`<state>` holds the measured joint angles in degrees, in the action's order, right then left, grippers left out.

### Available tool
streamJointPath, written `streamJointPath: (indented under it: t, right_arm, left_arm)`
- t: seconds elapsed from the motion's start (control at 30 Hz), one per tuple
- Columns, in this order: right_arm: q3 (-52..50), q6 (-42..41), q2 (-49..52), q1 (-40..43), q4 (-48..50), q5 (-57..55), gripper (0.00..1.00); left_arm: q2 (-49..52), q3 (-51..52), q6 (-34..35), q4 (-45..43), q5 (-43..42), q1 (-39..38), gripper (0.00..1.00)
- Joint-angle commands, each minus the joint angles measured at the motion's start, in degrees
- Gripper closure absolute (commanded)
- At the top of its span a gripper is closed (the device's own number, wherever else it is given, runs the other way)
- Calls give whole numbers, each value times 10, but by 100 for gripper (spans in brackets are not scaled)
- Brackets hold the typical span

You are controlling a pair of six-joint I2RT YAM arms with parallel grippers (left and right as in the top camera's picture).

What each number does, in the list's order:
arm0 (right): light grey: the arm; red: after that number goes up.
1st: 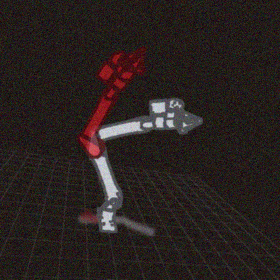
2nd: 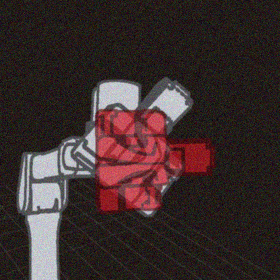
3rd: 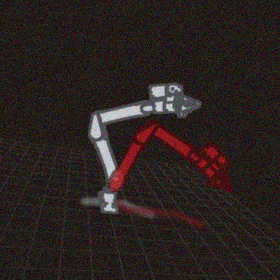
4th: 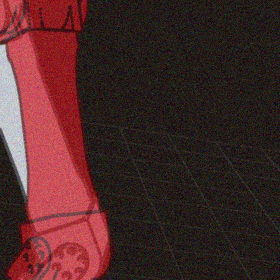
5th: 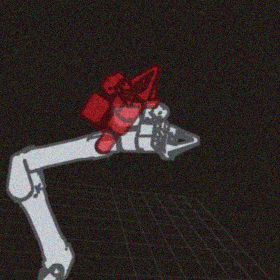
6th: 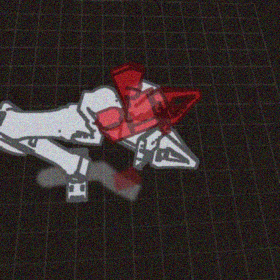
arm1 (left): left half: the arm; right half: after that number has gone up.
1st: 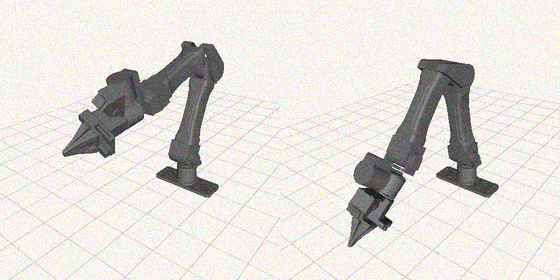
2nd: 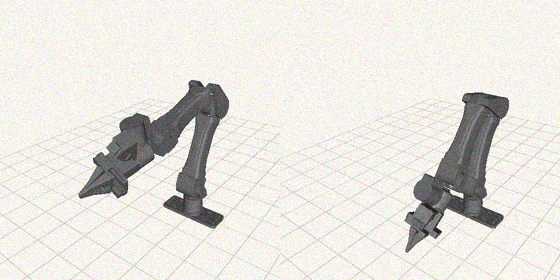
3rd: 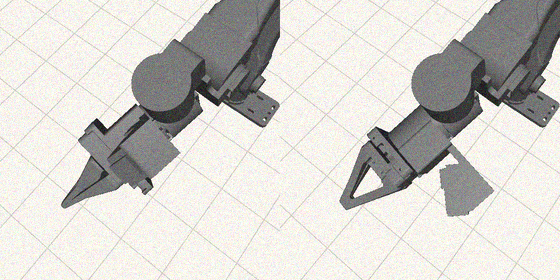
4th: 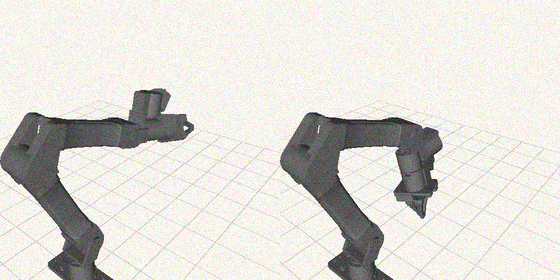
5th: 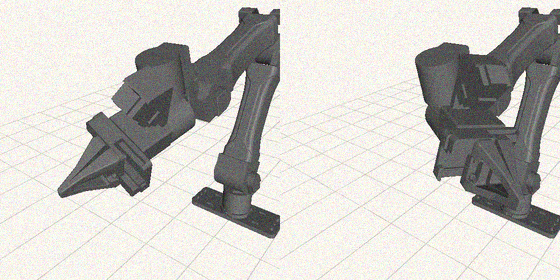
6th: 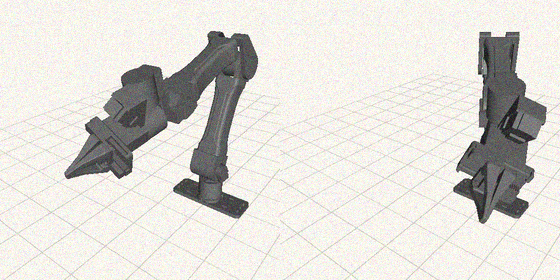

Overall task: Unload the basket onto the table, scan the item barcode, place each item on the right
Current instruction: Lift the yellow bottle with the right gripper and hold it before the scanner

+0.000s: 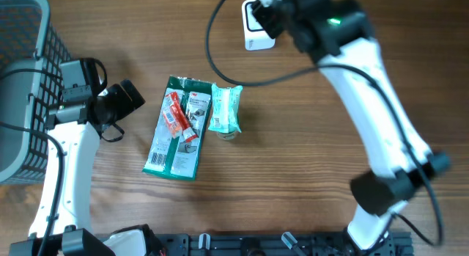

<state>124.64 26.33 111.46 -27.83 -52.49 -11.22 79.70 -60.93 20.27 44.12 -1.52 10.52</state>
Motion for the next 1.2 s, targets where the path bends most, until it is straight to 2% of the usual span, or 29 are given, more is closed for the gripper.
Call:
streamJointPath:
  t: [0.0, 0.2, 0.3, 0.7, 0.87, 1.17]
  right_arm:
    - [5, 114, 75, -1, 70, -117, 96]
    - [5, 191, 197, -1, 261, -251, 96]
    - [5, 198, 228, -3, 302, -265, 96]
    - [2, 193, 251, -32, 289, -278, 96]
    - [-19, 134, 251, -33, 287, -310, 96]
    - [-45, 100, 251, -35, 265, -310, 96]
  left_arm:
    - [3, -2, -1, -1, 5, 2, 0]
    - [3, -2, -1, -1, 5, 2, 0]
    - [3, -2, -1, -1, 5, 2, 0]
    - [3, -2, -1, -1, 5, 2, 0]
    - [3, -2, -1, -1, 5, 2, 0]
    - [3, -2, -1, -1, 5, 2, 0]
